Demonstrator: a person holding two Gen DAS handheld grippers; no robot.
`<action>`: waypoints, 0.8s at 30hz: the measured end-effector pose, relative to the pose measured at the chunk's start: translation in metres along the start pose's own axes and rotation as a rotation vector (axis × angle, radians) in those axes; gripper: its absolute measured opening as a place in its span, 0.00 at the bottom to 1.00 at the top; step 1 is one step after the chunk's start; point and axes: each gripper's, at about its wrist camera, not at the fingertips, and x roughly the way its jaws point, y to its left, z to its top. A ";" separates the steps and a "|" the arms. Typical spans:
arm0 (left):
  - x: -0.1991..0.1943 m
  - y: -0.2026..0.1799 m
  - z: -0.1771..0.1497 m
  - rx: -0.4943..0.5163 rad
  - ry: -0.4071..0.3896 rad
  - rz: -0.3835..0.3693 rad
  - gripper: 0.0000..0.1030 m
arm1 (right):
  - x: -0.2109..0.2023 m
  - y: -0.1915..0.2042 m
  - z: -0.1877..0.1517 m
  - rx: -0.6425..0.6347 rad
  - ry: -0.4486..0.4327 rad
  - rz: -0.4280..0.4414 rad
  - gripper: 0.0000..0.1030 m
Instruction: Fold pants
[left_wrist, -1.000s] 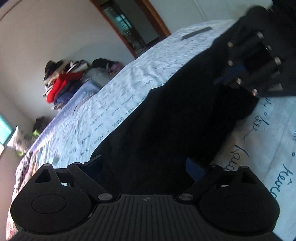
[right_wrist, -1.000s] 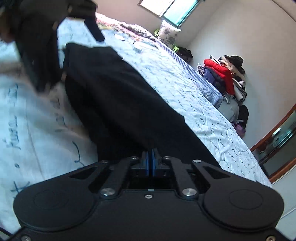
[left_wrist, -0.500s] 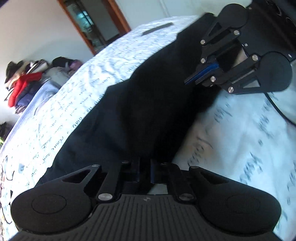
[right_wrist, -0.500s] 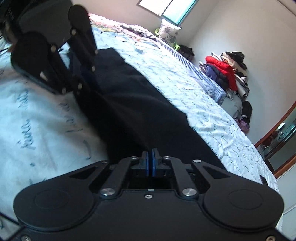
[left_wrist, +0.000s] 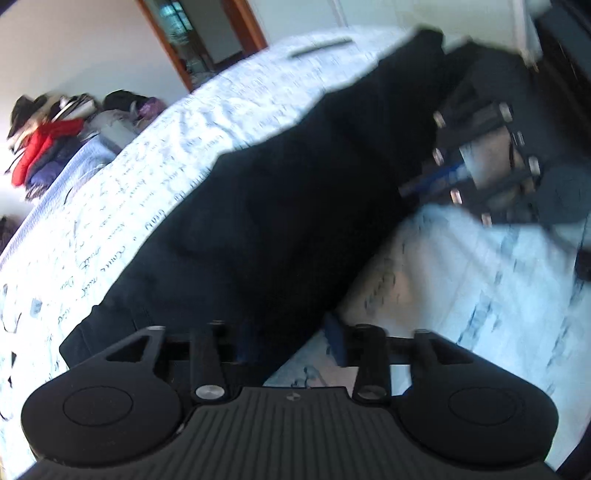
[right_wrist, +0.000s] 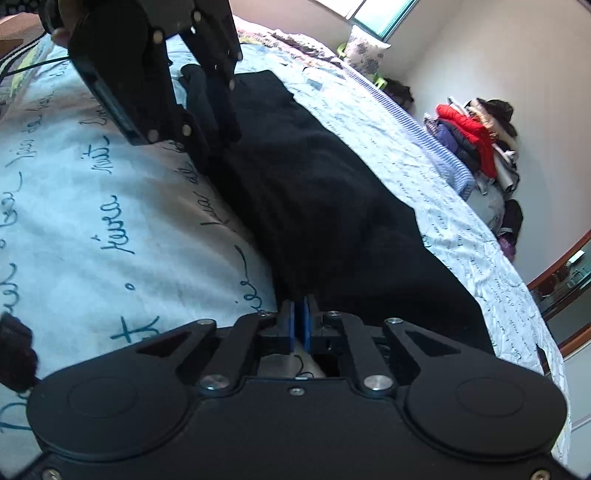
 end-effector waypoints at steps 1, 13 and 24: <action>-0.003 0.002 0.005 -0.040 -0.018 -0.017 0.54 | -0.007 -0.005 -0.002 0.031 -0.018 0.011 0.06; 0.036 -0.070 0.103 -0.067 -0.167 -0.187 0.74 | -0.046 -0.088 -0.090 0.201 0.155 -0.369 0.07; 0.089 -0.132 0.147 0.067 -0.151 -0.126 0.64 | -0.035 -0.110 -0.128 -0.081 0.277 -0.496 0.34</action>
